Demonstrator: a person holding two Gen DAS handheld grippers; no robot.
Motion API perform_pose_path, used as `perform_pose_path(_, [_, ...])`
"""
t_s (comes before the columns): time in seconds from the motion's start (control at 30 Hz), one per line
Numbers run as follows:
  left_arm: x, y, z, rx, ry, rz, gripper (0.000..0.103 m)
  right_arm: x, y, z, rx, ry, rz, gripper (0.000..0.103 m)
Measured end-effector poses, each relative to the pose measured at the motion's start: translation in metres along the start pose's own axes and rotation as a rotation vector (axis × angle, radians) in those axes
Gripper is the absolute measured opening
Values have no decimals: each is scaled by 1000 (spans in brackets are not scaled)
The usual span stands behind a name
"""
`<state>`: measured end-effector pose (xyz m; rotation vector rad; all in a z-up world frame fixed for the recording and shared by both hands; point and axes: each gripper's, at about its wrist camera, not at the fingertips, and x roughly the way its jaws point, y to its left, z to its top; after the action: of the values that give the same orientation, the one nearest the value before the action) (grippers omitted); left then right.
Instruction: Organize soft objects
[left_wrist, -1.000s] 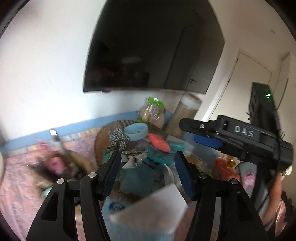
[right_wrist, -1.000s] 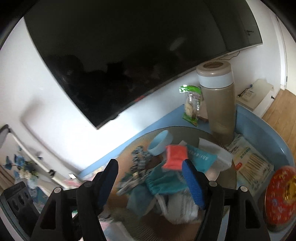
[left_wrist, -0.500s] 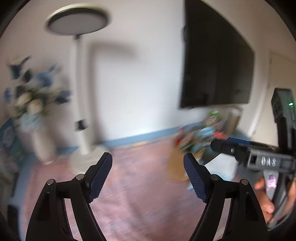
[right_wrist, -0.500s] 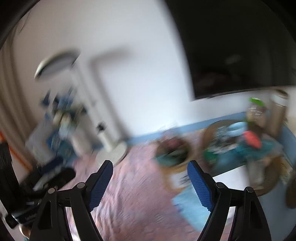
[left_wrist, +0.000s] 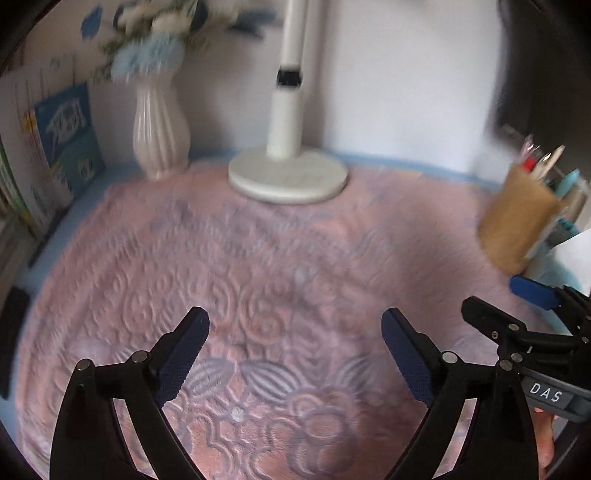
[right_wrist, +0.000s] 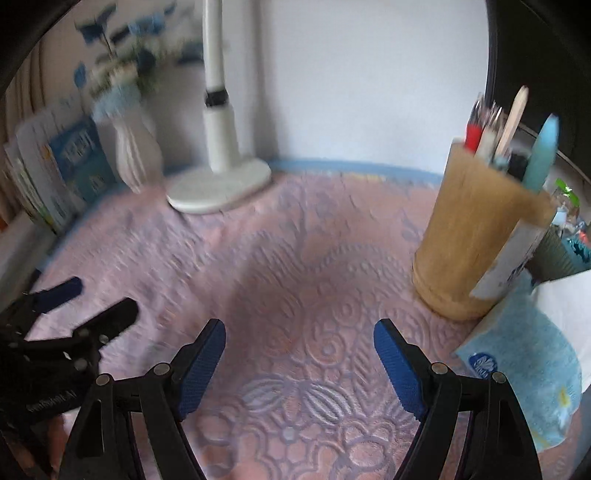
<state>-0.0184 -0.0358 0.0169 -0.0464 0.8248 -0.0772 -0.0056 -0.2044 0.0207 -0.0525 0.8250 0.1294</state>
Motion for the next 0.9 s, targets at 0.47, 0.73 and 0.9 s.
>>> perform_pose_path(0.47, [27, -4, -7, 13, 119, 84, 98, 32, -1, -5, 16, 102, -24, 84])
perform_pose_path(0.73, [31, -3, -7, 10, 127, 86, 102, 37, 0, -4, 26, 120, -15, 96])
perform_pose_path(0.9, [32, -1, -7, 10, 128, 83, 102, 38, 0, -5, 30, 127, -11, 100])
